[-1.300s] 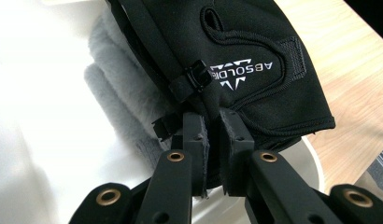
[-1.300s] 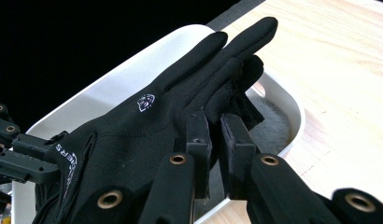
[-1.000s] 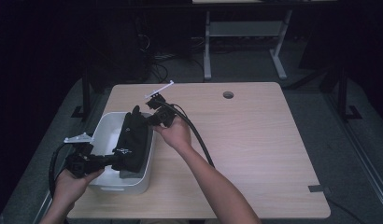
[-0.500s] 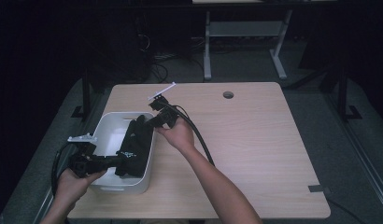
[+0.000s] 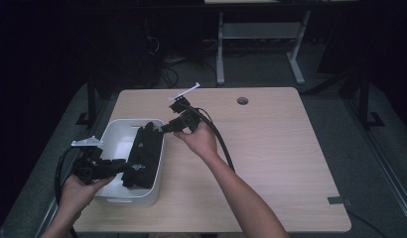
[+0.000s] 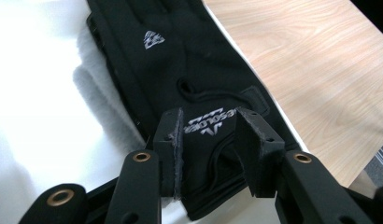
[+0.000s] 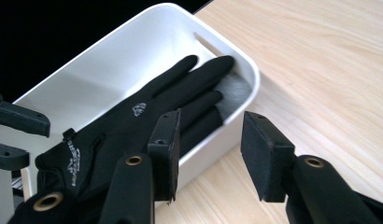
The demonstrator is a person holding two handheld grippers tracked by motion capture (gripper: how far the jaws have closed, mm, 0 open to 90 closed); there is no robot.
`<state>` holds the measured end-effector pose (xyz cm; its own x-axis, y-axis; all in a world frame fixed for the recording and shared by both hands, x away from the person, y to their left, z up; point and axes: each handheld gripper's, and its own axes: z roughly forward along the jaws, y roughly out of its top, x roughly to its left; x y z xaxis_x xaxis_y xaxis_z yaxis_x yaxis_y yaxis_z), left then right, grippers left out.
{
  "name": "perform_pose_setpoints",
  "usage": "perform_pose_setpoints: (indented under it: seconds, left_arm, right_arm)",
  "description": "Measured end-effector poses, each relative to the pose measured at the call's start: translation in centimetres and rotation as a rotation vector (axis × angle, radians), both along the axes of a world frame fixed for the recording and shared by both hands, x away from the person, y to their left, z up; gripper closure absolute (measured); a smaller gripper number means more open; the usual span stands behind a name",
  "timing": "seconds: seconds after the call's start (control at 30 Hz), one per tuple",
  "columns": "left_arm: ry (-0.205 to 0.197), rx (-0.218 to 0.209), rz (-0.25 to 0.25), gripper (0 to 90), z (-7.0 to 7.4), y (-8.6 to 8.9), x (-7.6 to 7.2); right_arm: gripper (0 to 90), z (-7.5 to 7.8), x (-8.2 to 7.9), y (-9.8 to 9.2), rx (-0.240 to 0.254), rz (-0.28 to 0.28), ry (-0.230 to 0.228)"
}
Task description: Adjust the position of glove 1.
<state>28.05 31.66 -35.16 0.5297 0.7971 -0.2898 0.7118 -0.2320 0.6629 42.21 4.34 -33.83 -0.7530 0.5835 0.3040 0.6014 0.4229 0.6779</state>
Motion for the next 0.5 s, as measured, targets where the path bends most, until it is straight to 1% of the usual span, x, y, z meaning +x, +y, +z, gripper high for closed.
perform_pose_setpoints:
  seconds: [0.13,0.2,0.23,0.27,0.3,0.33,0.37,0.4,0.5]
  left_arm:
    - [-0.018,0.005,-0.015,61.1,0.4,-0.7,0.2]
    - [-0.025,-0.001,-0.027,60.3,0.6,-1.4,0.4]
    - [-0.028,-0.001,-0.032,60.3,0.7,-1.6,0.4]
    - [-0.034,-0.007,-0.040,60.3,0.8,-2.1,0.6]
    - [-0.034,-0.007,-0.040,59.7,0.8,-2.1,0.6]
    - [-0.044,-0.011,-0.044,59.1,1.0,-2.6,0.7]
    - [-0.044,-0.011,-0.044,58.5,1.0,-2.6,0.7]
    - [-0.051,-0.008,-0.056,58.2,1.1,-3.2,0.8]
    - [-0.059,-0.012,-0.066,56.5,1.3,-4.0,1.0]
  right_arm:
    - [52.7,0.4,0.0,-1.5,0.000,-0.024,-0.010]
    - [51.7,0.5,-0.1,-2.4,0.010,-0.044,-0.015]
    - [50.4,0.5,0.0,-3.0,0.013,-0.048,-0.013]
    - [49.6,0.5,0.0,-3.3,0.009,-0.046,-0.021]
    - [49.6,0.5,0.0,-3.3,0.009,-0.046,-0.021]
    - [48.4,0.6,0.0,-4.3,0.016,-0.061,-0.024]
    - [48.4,0.6,0.0,-4.3,0.016,-0.061,-0.024]
    - [45.4,0.7,-0.1,-5.1,0.016,-0.080,-0.024]
    - [43.9,0.7,-0.2,-6.0,0.017,-0.087,-0.037]
